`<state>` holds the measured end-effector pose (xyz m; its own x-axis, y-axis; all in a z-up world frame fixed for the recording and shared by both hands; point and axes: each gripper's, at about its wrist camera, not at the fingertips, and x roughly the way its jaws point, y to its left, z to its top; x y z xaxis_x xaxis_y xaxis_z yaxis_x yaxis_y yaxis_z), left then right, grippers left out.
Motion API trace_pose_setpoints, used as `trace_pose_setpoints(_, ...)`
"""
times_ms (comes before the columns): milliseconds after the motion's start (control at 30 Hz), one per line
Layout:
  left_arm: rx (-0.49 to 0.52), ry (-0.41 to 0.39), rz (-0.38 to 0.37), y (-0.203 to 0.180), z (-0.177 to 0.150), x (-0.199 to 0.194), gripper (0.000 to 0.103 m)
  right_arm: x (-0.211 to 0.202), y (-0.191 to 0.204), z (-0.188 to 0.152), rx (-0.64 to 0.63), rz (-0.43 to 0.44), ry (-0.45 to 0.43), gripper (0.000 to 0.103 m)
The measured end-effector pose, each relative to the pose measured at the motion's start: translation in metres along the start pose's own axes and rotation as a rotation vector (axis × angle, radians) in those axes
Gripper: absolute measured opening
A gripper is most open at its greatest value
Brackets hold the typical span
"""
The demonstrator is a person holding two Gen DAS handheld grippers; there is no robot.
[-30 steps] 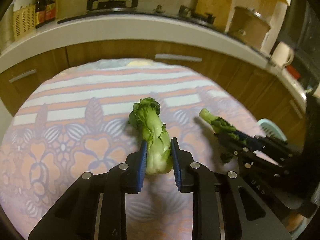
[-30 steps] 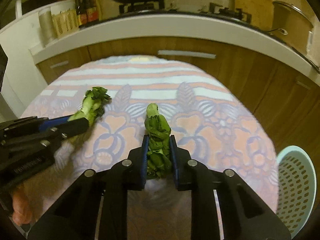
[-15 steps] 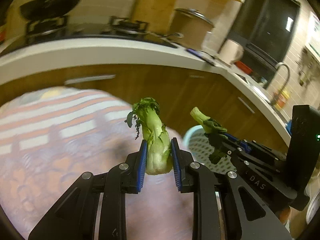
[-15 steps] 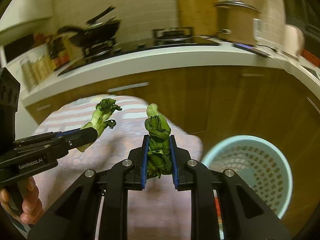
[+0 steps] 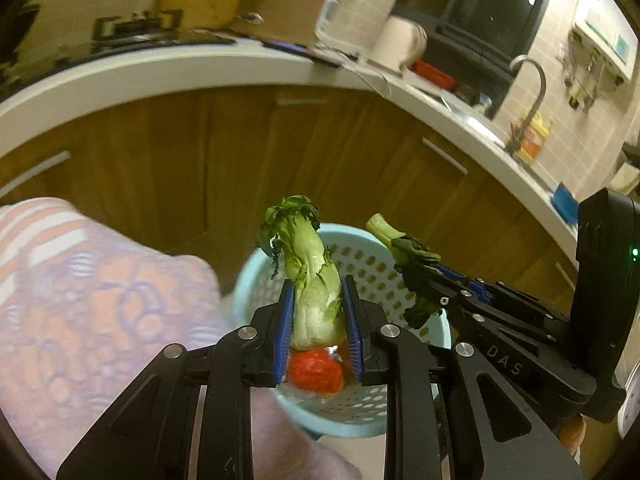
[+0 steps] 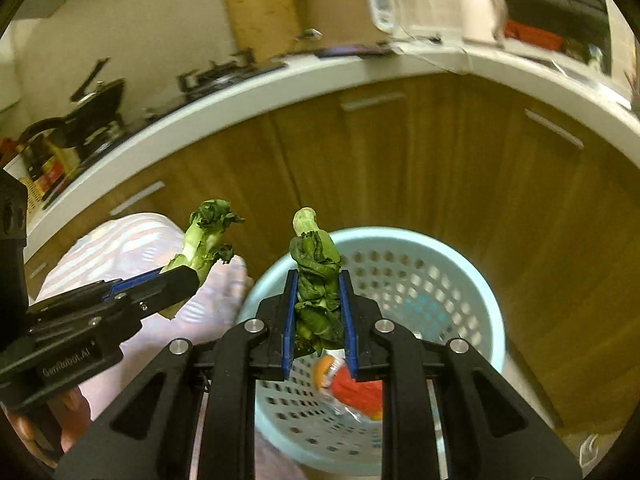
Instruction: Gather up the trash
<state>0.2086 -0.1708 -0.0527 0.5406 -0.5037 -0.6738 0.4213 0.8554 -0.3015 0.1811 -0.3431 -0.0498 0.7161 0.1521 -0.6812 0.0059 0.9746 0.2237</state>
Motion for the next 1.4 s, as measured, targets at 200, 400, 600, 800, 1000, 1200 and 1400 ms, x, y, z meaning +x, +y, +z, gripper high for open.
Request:
trace_pose_setpoints(200, 0.023, 0.038, -0.003, -0.012, -0.001, 0.027, 0.034, 0.022, -0.022, -0.006, 0.069, -0.015, 0.069, 0.019)
trace_pose_setpoints(400, 0.038, 0.025, 0.024, -0.012, -0.002, 0.025, 0.048, 0.028, -0.036, -0.011, 0.120, -0.008, 0.091, 0.024)
trace_pose_setpoints(600, 0.031, -0.014, 0.041, -0.008, -0.008, 0.005, 0.058, 0.012, -0.029, -0.010, 0.109, 0.004, 0.060, 0.031)
trace_pose_setpoints(800, 0.014, -0.111, 0.083, -0.007, -0.018, -0.039, 0.073, -0.024, -0.008, -0.008, 0.056, -0.004, -0.020, 0.046)
trace_pose_setpoints(1000, 0.020, -0.215, 0.173, -0.012, -0.033, -0.085, 0.083, -0.062, 0.010, -0.011, 0.035, -0.006, -0.102, 0.046)
trace_pose_setpoints(1200, 0.068, -0.360, 0.299, -0.024, -0.053, -0.128, 0.091, -0.092, 0.031, -0.021, 0.002, -0.050, -0.197, 0.048)
trace_pose_setpoints(1400, 0.100, -0.454, 0.369, -0.032, -0.064, -0.151, 0.091, -0.115, 0.055, -0.035, -0.069, -0.164, -0.314, 0.057)
